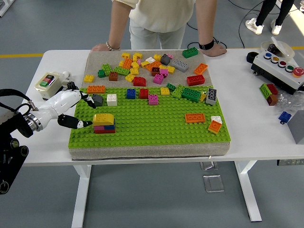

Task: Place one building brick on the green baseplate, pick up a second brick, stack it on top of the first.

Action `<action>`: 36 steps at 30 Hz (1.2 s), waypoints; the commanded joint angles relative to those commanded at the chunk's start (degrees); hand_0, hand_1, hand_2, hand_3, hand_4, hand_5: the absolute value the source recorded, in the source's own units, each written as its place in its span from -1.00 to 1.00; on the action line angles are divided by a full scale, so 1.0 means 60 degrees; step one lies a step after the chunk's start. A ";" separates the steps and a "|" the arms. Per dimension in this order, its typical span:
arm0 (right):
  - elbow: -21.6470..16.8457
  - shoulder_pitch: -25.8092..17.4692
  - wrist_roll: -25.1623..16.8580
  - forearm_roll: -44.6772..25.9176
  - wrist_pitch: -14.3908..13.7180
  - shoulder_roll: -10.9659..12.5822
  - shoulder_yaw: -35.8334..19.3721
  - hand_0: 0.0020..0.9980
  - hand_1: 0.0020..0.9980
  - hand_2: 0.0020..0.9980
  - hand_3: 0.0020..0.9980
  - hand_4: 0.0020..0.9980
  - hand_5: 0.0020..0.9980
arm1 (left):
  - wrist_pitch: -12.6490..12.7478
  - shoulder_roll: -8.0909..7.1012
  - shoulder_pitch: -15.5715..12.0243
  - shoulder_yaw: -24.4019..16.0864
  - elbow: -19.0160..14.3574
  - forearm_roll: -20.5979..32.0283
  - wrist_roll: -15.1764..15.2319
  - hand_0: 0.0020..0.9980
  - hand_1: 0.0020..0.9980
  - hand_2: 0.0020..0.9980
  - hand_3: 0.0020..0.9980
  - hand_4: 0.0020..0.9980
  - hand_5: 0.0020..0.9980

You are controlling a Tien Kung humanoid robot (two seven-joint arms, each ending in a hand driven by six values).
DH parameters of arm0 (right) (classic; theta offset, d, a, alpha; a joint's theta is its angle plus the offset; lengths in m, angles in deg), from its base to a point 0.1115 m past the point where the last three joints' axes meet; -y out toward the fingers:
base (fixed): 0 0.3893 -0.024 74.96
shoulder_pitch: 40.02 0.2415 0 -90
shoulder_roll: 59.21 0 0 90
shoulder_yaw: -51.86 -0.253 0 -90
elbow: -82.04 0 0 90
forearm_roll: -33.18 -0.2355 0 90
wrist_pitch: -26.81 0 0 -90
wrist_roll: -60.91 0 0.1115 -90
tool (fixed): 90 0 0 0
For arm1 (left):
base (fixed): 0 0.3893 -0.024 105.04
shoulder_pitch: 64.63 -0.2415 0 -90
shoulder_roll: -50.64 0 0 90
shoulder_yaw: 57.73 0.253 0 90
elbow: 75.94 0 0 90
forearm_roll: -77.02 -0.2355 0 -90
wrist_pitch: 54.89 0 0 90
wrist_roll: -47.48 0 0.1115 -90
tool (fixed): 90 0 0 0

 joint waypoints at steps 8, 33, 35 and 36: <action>0.0000 -0.0005 0.0030 0.0008 0.0016 0.0004 0.0002 0.48 0.31 0.42 0.19 0.84 0.00 | 0.0002 0.0008 0.0009 0.0013 0.0007 0.0000 -0.0009 0.73 0.46 0.27 0.15 0.71 -0.72; 0.0000 0.0001 0.0050 0.0021 0.0037 0.0010 -0.0077 0.48 0.31 0.42 0.20 0.85 0.00 | 0.0074 -0.0068 -0.0081 -0.0623 -0.0256 0.0000 -0.0004 0.74 0.46 0.28 0.15 0.71 -0.71; 0.0000 0.0004 0.0044 0.0024 0.0029 0.0009 -0.0088 0.48 0.31 0.42 0.20 0.85 0.00 | -0.0014 -0.0110 -0.0165 -0.0753 -0.0488 0.0000 -0.0003 0.74 0.46 0.28 0.15 0.71 -0.71; 0.0000 0.0002 0.0041 0.0025 0.0026 0.0009 -0.0093 0.48 0.31 0.42 0.20 0.85 0.00 | -0.0078 -0.0139 -0.0229 -0.0817 -0.0648 0.0000 -0.0009 0.74 0.46 0.28 0.15 0.71 -0.71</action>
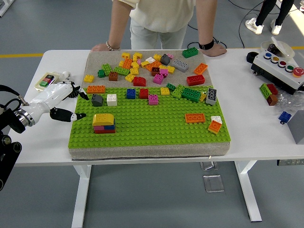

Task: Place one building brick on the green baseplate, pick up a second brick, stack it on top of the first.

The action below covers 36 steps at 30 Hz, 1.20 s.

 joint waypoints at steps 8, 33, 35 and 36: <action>0.0000 -0.0026 -0.0031 -0.0004 0.0020 -0.0001 -0.0046 0.48 0.31 0.42 0.20 0.85 0.00 | -0.1261 -0.0243 -0.0681 -0.0067 -0.1220 0.0000 -0.0009 1.00 0.80 0.68 0.24 1.00 0.29; 0.0000 -0.0009 -0.0027 0.0002 -0.0006 -0.0003 0.0019 0.48 0.31 0.42 0.20 0.85 0.01 | -0.1797 -0.0007 -0.0665 0.0444 -0.1290 0.0086 -0.0029 1.00 0.91 0.86 0.36 1.00 0.63; 0.0000 -0.0009 -0.0019 0.0007 -0.0007 -0.0004 0.0021 0.48 0.31 0.42 0.20 0.85 0.01 | -0.1795 0.0018 -0.0633 0.0477 -0.1230 0.0061 -0.0031 1.00 0.91 0.86 0.36 1.00 0.63; 0.0000 -0.0010 -0.0011 0.0010 -0.0004 -0.0005 0.0027 0.48 0.31 0.42 0.20 0.85 0.01 | -0.1797 0.0035 -0.0602 0.0502 -0.1175 0.0053 -0.0036 1.00 0.91 0.86 0.36 1.00 0.63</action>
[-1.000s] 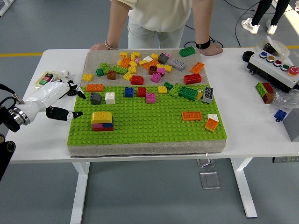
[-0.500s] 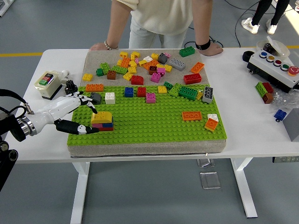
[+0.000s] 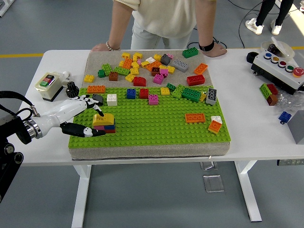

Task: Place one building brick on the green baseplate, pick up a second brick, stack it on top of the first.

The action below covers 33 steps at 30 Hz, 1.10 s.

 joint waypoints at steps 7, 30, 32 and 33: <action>0.0000 0.0014 0.0022 -0.0005 -0.0007 0.0005 0.0010 0.48 0.31 0.42 0.20 0.85 0.01 | 0.0020 0.0040 0.0139 0.0050 0.0224 -0.0044 -0.0003 1.00 0.91 0.86 0.34 1.00 0.63; 0.0000 0.0029 0.0035 0.0004 0.0025 0.0014 -0.0064 0.48 0.31 0.42 0.20 0.85 0.01 | 0.0107 0.0109 0.0276 0.0161 0.0687 -0.0053 0.0042 1.00 0.89 0.84 0.33 1.00 0.62; 0.0000 0.0034 0.0029 0.0001 0.0022 0.0013 -0.0067 0.48 0.31 0.42 0.20 0.85 0.02 | 0.0121 0.0121 0.0281 0.0182 0.0727 -0.0053 0.0042 1.00 0.88 0.83 0.33 1.00 0.62; 0.0000 0.0035 0.0027 0.0000 0.0021 0.0012 -0.0068 0.48 0.31 0.42 0.20 0.85 0.02 | 0.0124 0.0126 0.0282 0.0188 0.0739 -0.0053 0.0042 1.00 0.88 0.83 0.33 1.00 0.62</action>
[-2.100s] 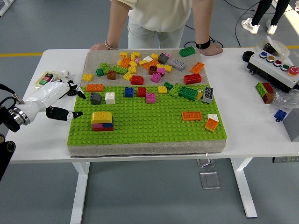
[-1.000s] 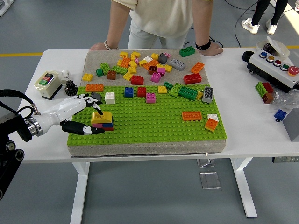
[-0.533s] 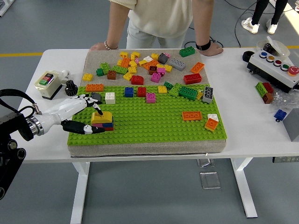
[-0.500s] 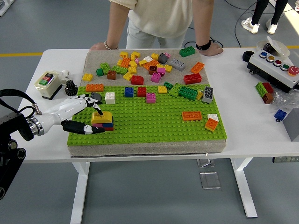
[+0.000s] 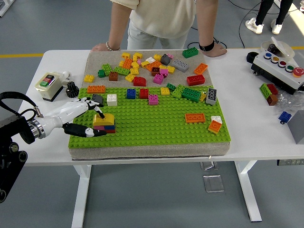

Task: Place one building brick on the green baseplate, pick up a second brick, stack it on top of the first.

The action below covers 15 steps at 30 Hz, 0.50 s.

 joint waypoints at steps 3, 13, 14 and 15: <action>0.0000 0.0001 -0.0010 -0.0005 -0.0002 -0.0002 -0.0007 0.48 0.31 0.42 0.20 0.85 0.02 | 0.0004 0.0018 -0.0002 0.0039 0.0047 0.0000 -0.0001 1.00 0.88 0.83 0.33 1.00 0.62; 0.0000 0.0001 -0.0014 -0.0013 -0.0006 0.0002 -0.0034 0.48 0.31 0.42 0.20 0.85 0.02 | -0.0012 0.0037 -0.0013 0.0102 0.0094 0.0000 -0.0013 1.00 0.88 0.83 0.32 1.00 0.59; 0.0000 0.0004 -0.0014 -0.0014 -0.0009 0.0002 -0.0040 0.48 0.31 0.42 0.20 0.85 0.02 | -0.0015 0.0041 -0.0006 0.0110 0.0100 0.0000 -0.0015 1.00 0.88 0.83 0.32 1.00 0.59; 0.0000 0.0004 -0.0014 -0.0014 -0.0010 0.0002 -0.0041 0.48 0.31 0.42 0.20 0.85 0.02 | -0.0016 0.0042 -0.0005 0.0111 0.0102 0.0000 -0.0015 1.00 0.88 0.83 0.32 1.00 0.59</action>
